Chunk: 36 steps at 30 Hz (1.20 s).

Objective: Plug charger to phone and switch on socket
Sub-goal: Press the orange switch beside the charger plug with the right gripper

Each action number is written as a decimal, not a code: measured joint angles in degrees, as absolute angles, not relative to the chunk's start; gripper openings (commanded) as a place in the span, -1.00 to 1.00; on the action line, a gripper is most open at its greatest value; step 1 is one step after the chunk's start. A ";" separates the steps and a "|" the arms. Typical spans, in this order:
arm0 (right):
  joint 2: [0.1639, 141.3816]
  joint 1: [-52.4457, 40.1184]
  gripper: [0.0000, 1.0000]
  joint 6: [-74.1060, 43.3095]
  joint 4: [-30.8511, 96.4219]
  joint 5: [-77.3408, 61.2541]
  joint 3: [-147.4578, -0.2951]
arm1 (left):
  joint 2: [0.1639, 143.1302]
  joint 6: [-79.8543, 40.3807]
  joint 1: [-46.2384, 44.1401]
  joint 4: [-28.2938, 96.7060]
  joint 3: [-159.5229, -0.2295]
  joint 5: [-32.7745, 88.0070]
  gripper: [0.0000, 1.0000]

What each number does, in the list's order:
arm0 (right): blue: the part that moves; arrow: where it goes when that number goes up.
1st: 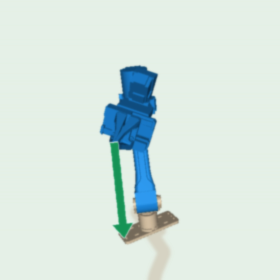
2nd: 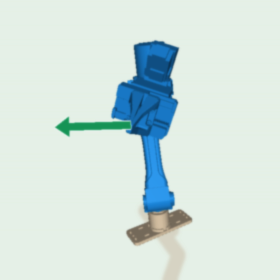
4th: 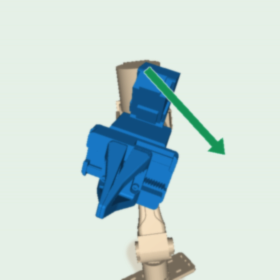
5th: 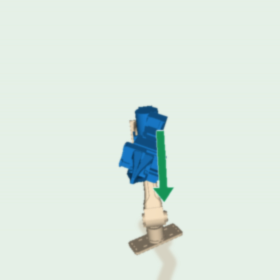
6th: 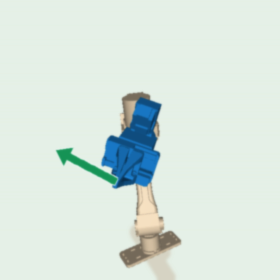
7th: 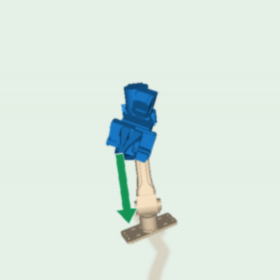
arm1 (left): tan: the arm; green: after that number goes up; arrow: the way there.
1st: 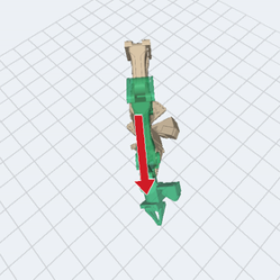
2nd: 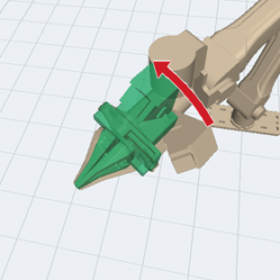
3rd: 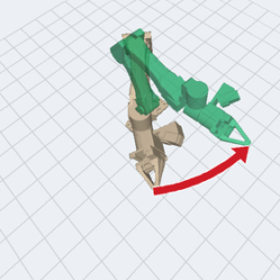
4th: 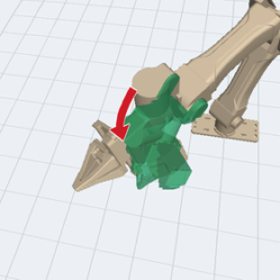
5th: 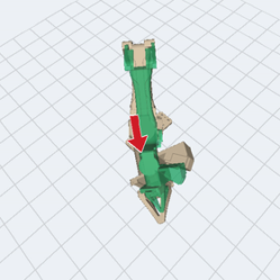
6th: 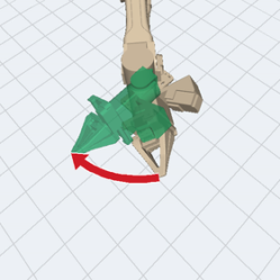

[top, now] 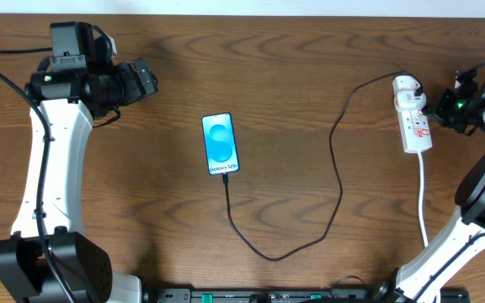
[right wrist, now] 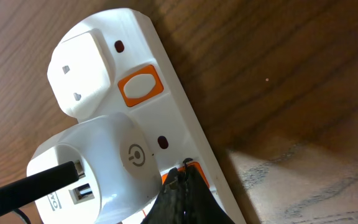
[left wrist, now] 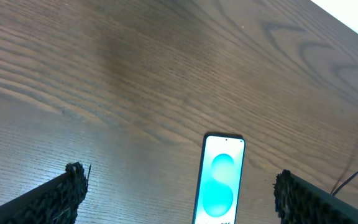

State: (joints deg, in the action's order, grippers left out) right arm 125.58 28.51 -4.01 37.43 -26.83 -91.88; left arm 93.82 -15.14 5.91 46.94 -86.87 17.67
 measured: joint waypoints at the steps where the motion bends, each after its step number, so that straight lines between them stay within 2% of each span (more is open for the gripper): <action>1: 125.58 28.49 -0.98 -4.01 37.45 -26.83 -91.88 | 93.82 -15.16 5.91 46.94 -86.87 17.67 0.96; 36: 123.17 26.59 -0.98 -7.14 35.31 -23.62 -87.92 | 93.82 -15.16 5.91 46.94 -86.87 17.67 0.95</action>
State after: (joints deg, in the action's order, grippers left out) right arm 123.17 26.59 -7.14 35.31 -23.62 -87.92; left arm 93.82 -15.16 5.91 46.94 -86.87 17.67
